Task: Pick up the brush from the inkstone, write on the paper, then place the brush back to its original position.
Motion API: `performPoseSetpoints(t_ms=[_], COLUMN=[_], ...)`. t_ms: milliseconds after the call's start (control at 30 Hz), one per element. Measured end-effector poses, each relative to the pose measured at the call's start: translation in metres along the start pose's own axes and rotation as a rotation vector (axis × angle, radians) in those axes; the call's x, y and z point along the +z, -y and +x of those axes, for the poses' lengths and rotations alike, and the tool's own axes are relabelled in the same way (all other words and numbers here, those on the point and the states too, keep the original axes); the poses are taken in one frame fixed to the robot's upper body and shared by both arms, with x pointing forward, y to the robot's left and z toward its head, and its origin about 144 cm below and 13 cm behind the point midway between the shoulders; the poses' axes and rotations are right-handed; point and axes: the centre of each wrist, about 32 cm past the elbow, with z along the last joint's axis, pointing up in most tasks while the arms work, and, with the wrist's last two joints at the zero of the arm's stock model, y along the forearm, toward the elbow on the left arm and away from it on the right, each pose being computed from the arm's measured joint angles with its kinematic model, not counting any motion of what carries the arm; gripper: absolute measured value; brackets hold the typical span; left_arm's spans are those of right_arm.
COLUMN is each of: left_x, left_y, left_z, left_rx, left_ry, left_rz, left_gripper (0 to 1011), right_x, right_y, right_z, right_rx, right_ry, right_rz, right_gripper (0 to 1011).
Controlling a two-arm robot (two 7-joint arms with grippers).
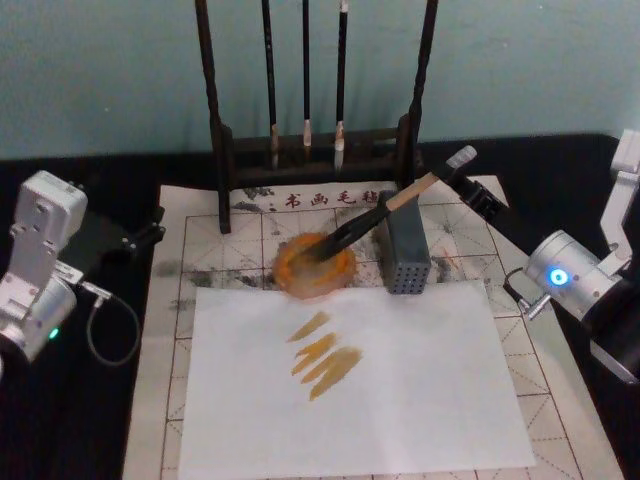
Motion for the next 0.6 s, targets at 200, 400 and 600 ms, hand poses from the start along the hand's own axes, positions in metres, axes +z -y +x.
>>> performPoseSetpoints(t_ms=[200,400,600], left_x=[0.0,0.0,0.0], left_y=[0.0,0.0,0.0], left_z=[0.0,0.0,0.0], left_rx=[0.0,0.0,0.0], left_ry=[0.0,0.0,0.0], left_rz=[0.0,0.0,0.0], left_gripper=[1001,1001,1001], right_x=[-0.0017,-0.0032,-0.0054], right_y=[-0.001,-0.0016,-0.0021], right_z=[0.0017,0.0026,0.0037], right_rx=[-0.006,-0.012,-0.018], right_ry=[-0.011,-0.016,-0.021], right_rz=[-0.006,-0.014,-0.02], right_gripper=[181,181,181])
